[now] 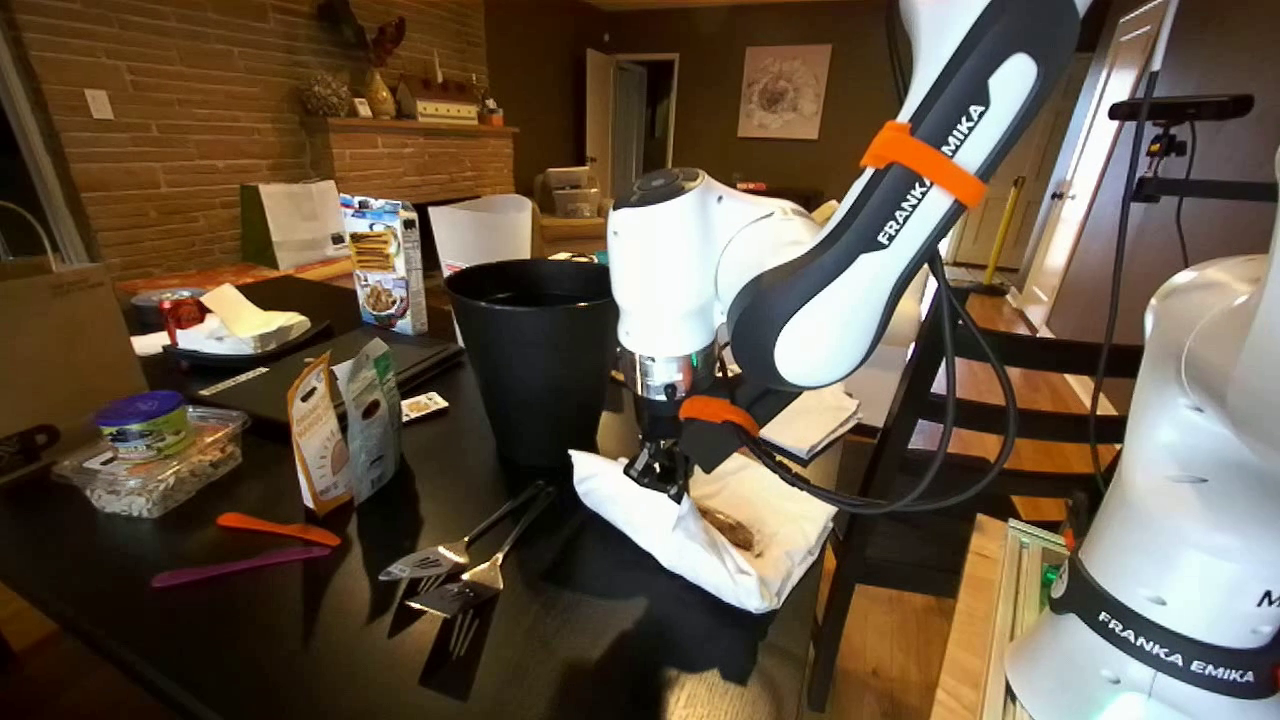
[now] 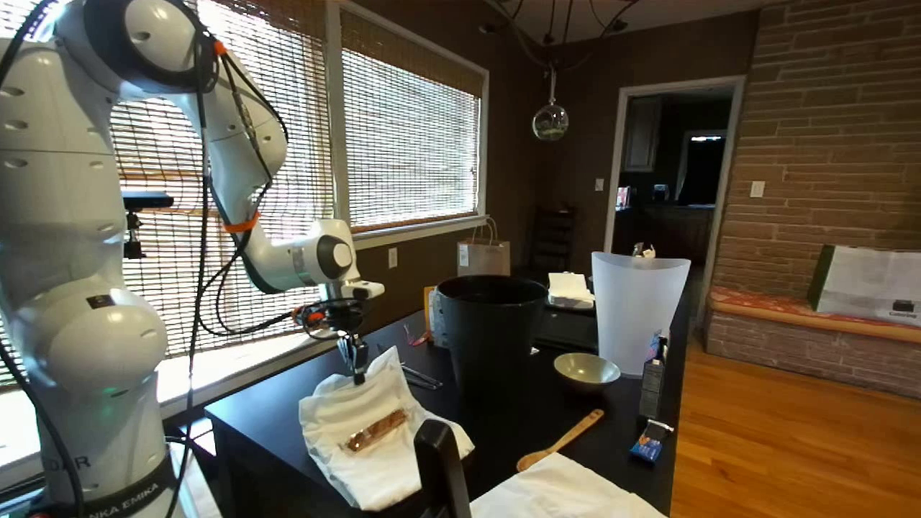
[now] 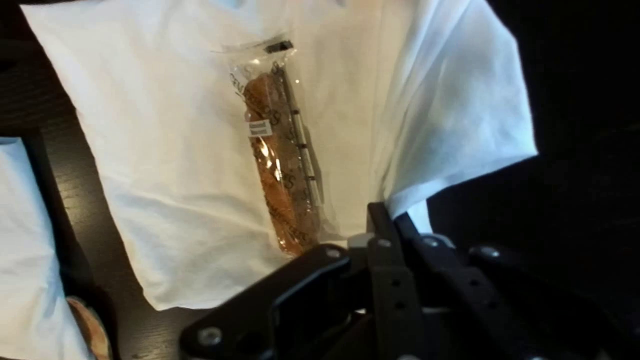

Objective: Fold the package on the towel with the same towel

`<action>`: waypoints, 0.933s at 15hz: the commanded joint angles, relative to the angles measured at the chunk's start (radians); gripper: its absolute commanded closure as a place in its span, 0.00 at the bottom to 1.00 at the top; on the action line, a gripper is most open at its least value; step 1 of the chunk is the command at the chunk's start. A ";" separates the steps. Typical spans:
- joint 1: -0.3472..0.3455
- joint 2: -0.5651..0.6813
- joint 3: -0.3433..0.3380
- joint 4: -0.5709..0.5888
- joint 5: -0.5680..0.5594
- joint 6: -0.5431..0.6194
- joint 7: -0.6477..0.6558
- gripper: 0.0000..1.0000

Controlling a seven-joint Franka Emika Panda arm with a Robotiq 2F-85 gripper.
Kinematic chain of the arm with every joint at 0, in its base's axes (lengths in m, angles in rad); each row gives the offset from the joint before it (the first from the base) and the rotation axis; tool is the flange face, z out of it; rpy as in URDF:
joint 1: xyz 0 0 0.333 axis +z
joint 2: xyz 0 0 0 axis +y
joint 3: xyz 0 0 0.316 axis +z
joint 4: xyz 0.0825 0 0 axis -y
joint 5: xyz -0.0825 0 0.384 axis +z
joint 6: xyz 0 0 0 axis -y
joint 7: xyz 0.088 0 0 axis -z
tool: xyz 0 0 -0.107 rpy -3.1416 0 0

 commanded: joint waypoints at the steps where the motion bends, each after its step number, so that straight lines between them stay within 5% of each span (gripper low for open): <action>1: -0.054 -0.040 -0.005 -0.047 -0.011 0.003 0.008 0.97; 14: -0.119 0.003 -0.024 -0.059 -0.050 0.007 -0.035 0.97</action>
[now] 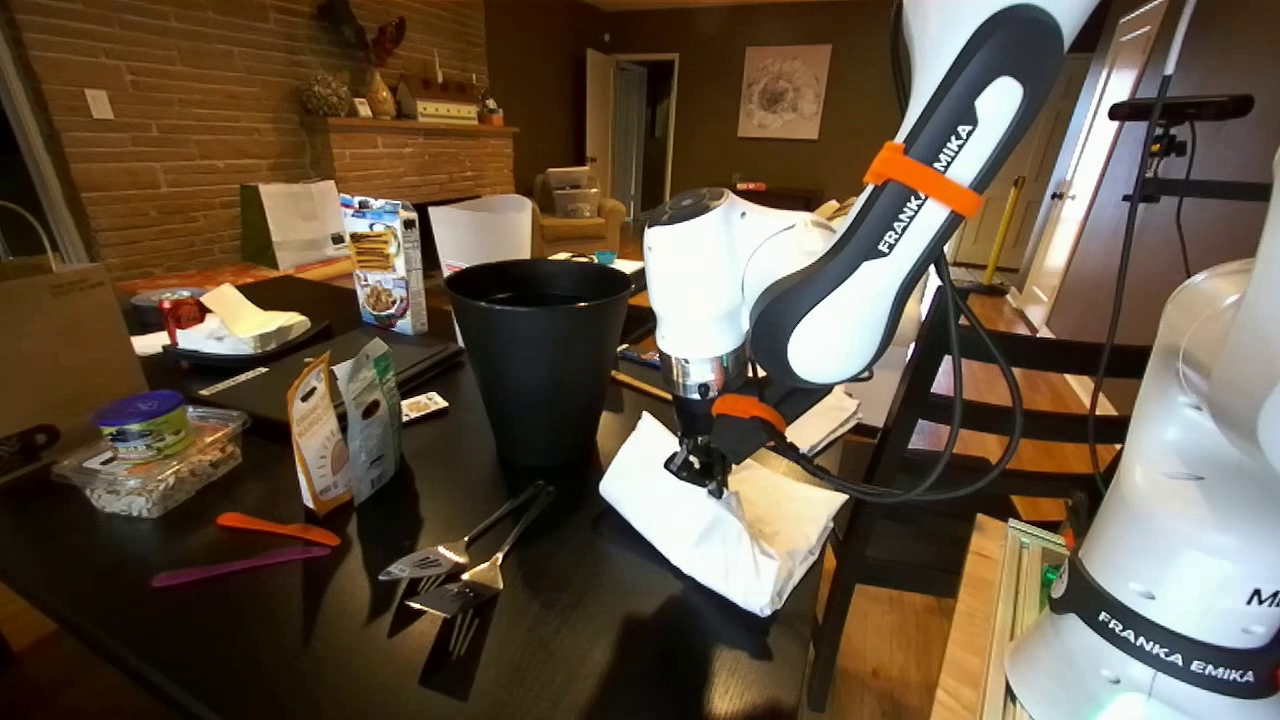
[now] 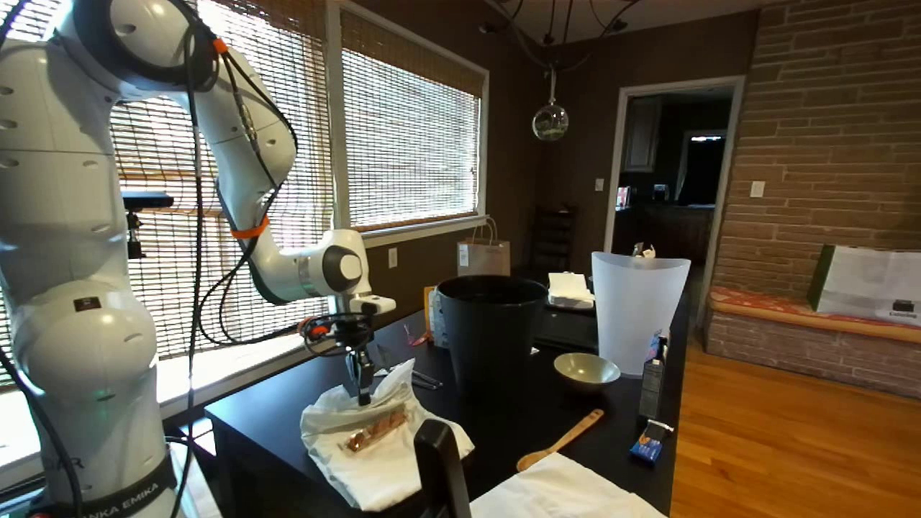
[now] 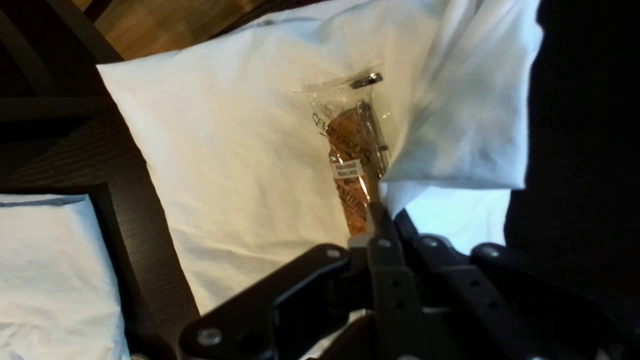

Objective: Fold the package on the towel with the same towel

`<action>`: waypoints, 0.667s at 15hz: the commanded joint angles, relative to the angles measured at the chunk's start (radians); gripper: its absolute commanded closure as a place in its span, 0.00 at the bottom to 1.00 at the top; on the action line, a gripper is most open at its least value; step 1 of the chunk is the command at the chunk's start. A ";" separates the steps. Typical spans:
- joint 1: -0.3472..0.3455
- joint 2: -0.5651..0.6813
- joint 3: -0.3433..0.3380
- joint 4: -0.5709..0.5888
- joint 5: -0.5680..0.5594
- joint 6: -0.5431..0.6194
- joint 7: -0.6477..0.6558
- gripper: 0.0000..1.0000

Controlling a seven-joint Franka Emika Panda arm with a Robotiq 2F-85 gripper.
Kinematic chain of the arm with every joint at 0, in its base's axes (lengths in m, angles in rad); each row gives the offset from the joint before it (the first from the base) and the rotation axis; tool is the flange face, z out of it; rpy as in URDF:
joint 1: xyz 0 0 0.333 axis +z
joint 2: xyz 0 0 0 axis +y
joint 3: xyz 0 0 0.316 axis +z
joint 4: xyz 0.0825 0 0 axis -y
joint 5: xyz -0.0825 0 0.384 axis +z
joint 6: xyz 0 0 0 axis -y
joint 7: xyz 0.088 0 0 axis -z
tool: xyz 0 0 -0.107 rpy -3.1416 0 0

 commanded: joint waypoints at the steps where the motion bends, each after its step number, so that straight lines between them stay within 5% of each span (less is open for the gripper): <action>1: -0.015 0.005 -0.010 -0.006 -0.050 0.009 -0.023 0.97; 5: -0.024 0.016 -0.025 -0.003 -0.097 0.016 -0.036 0.94; 6: -0.025 0.015 -0.028 -0.003 -0.108 0.023 -0.031 0.71; 10: -0.020 -0.003 -0.027 -0.005 -0.125 0.019 -0.037 0.53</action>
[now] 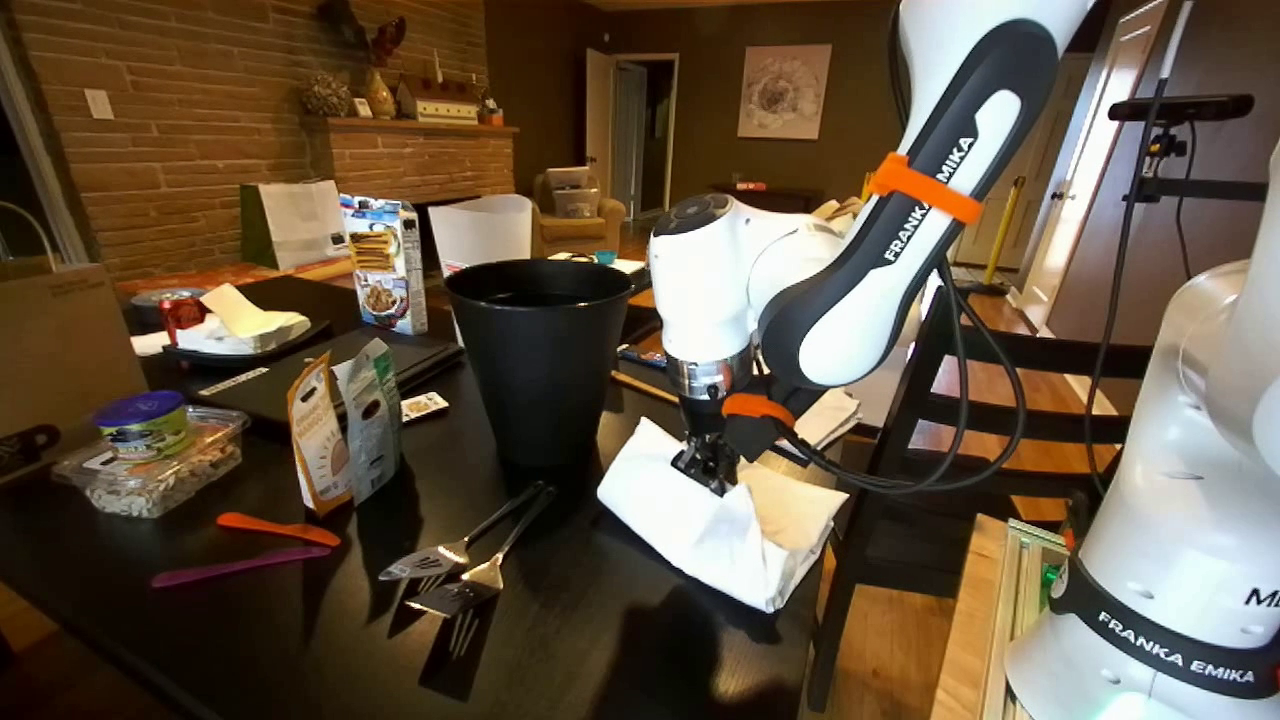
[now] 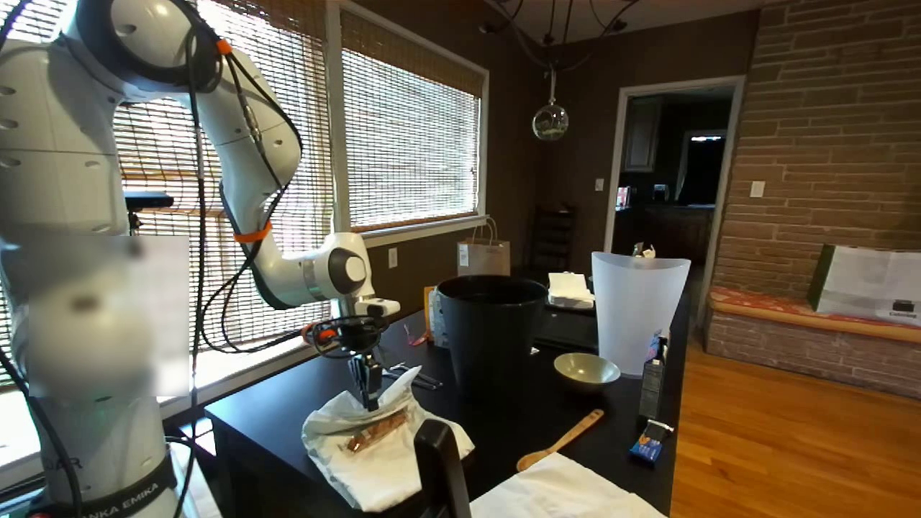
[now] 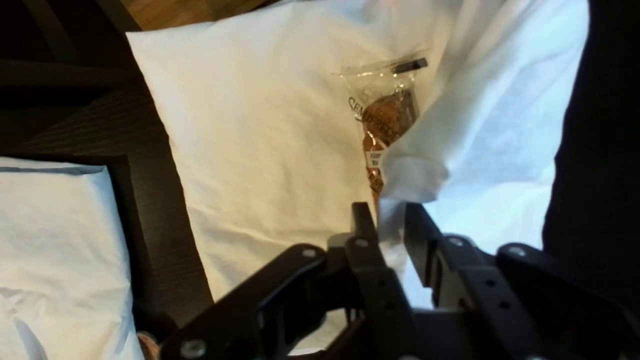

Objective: Fold the package on the towel with the same towel

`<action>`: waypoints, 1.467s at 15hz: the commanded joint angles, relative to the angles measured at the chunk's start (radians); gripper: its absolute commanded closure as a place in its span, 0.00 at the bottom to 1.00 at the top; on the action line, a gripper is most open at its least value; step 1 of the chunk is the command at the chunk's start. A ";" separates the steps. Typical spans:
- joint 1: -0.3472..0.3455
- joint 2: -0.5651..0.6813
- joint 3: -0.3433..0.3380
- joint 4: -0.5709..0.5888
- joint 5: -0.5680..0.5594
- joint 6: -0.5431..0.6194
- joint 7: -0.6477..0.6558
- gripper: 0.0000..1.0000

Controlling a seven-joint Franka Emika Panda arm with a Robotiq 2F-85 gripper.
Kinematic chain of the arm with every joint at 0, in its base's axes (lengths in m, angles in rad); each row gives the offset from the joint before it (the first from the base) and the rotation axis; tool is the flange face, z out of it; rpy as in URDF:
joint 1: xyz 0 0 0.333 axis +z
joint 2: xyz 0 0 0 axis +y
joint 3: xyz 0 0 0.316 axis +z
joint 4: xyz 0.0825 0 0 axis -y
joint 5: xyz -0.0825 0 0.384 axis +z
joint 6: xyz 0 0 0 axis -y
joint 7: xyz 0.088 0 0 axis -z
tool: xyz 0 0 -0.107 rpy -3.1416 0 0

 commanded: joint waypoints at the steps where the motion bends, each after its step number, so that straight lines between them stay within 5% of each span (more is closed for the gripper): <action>1: -0.005 -0.017 -0.003 -0.005 -0.034 0.011 -0.012 0.45; 8: -0.018 -0.016 -0.017 -0.005 -0.066 -0.006 -0.023 0.01; 22: -0.077 0.047 -0.095 -0.003 -0.236 -0.014 -0.013 0.00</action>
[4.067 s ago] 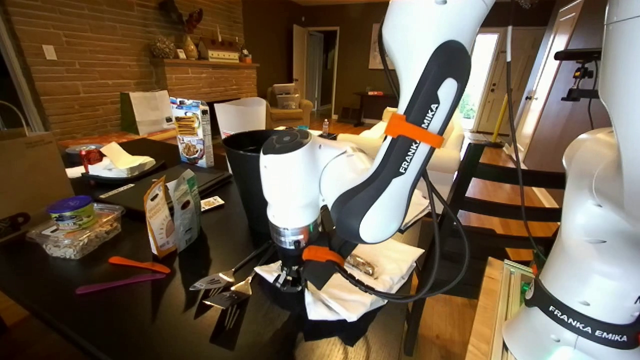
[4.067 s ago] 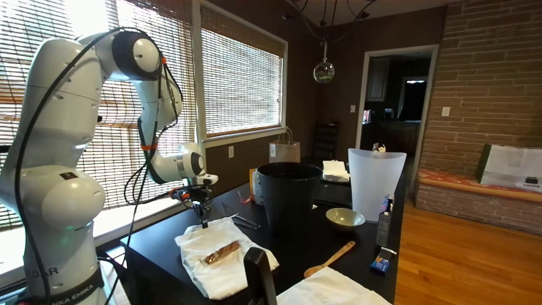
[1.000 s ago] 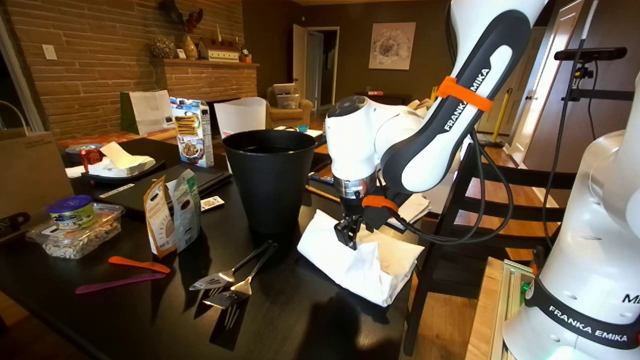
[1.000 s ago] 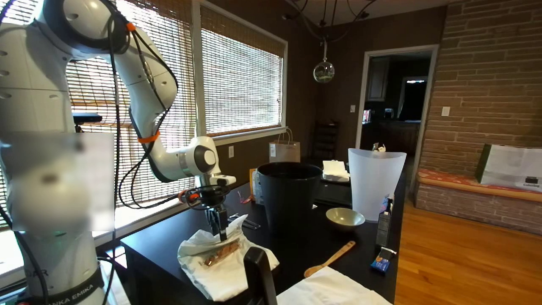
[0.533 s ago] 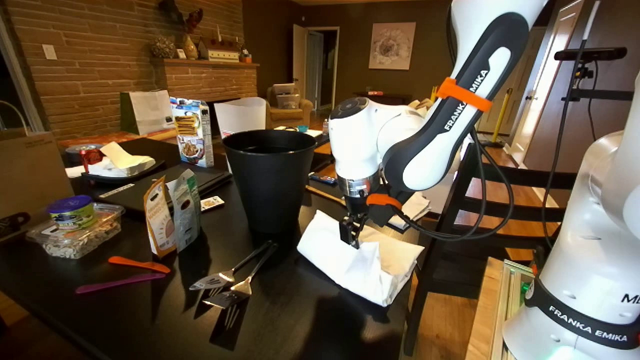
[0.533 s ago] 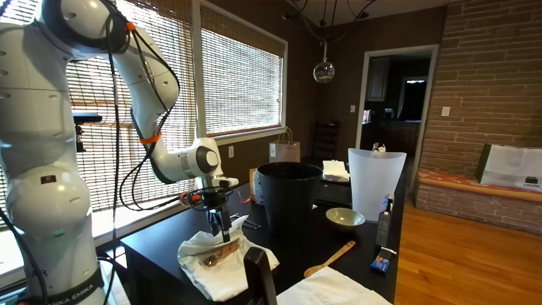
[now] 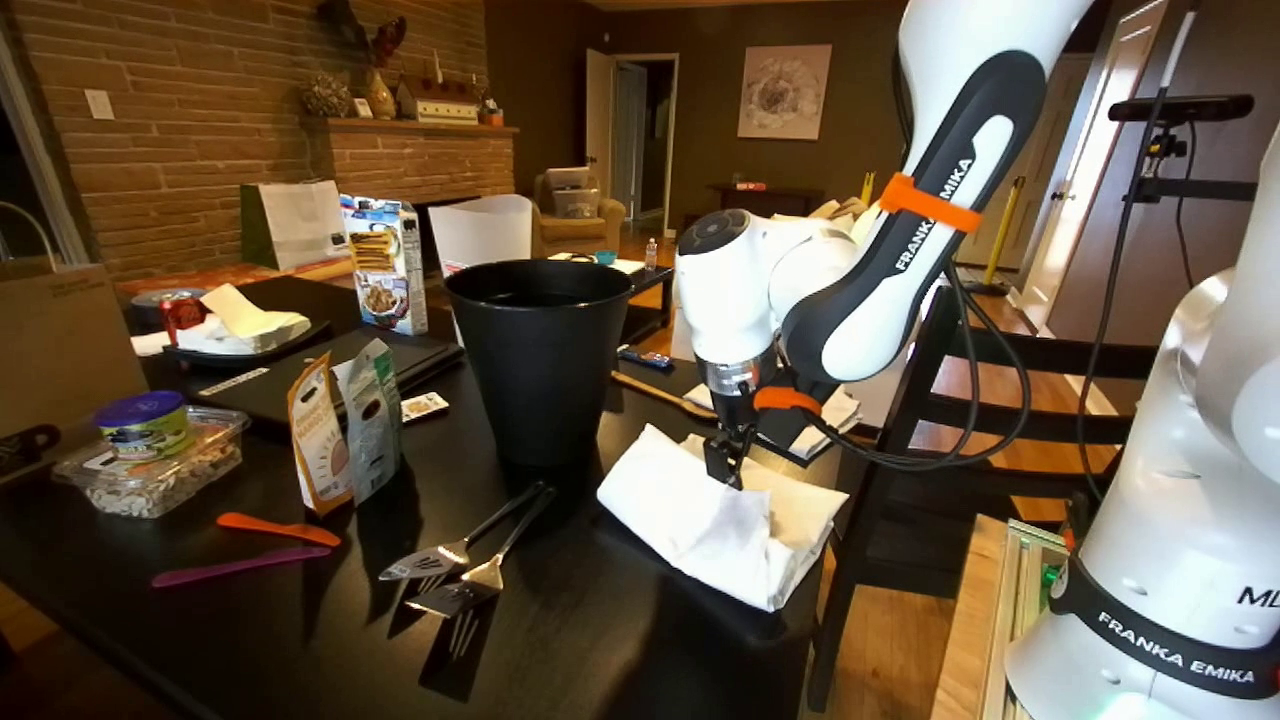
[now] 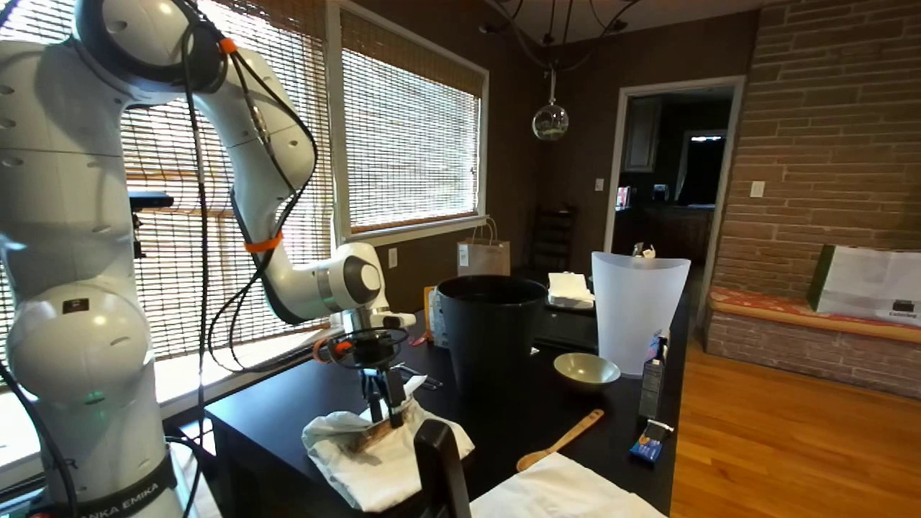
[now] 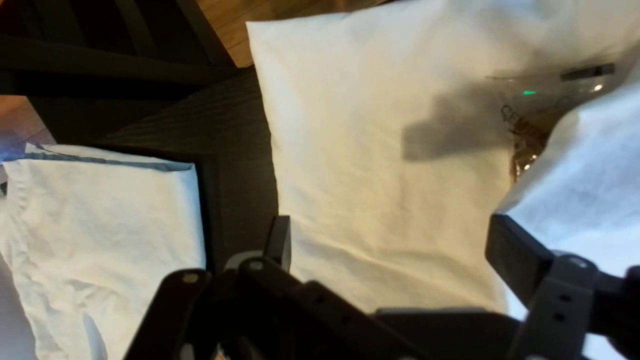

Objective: Fold the package on the towel with the same towel

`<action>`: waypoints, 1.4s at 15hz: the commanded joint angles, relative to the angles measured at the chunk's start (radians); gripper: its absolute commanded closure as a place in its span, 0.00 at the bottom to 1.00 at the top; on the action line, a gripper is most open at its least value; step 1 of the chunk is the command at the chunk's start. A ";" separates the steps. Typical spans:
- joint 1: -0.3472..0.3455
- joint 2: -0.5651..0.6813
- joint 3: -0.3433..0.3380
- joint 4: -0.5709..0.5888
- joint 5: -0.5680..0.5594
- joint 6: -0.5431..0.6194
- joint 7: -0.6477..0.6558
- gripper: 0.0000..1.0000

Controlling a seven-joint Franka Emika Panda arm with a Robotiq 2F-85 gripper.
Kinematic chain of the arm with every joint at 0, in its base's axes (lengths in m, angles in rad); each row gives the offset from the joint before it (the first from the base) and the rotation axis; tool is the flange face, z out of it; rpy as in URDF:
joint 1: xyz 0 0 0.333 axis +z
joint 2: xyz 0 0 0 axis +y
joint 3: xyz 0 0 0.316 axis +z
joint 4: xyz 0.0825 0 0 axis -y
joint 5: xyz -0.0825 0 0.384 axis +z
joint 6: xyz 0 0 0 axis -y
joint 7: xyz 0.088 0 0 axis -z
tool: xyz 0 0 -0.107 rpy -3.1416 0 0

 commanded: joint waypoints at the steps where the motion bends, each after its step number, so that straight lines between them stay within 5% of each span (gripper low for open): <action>1: -0.009 0.026 -0.015 0.000 -0.052 0.016 0.006 0.00; 13: -0.026 -0.006 -0.066 -0.010 -0.133 0.022 0.014 0.00; 16: -0.064 -0.010 -0.098 -0.019 -0.166 0.112 -0.002 0.00; 21: -0.062 0.015 -0.098 0.001 -0.124 0.119 -0.011 0.00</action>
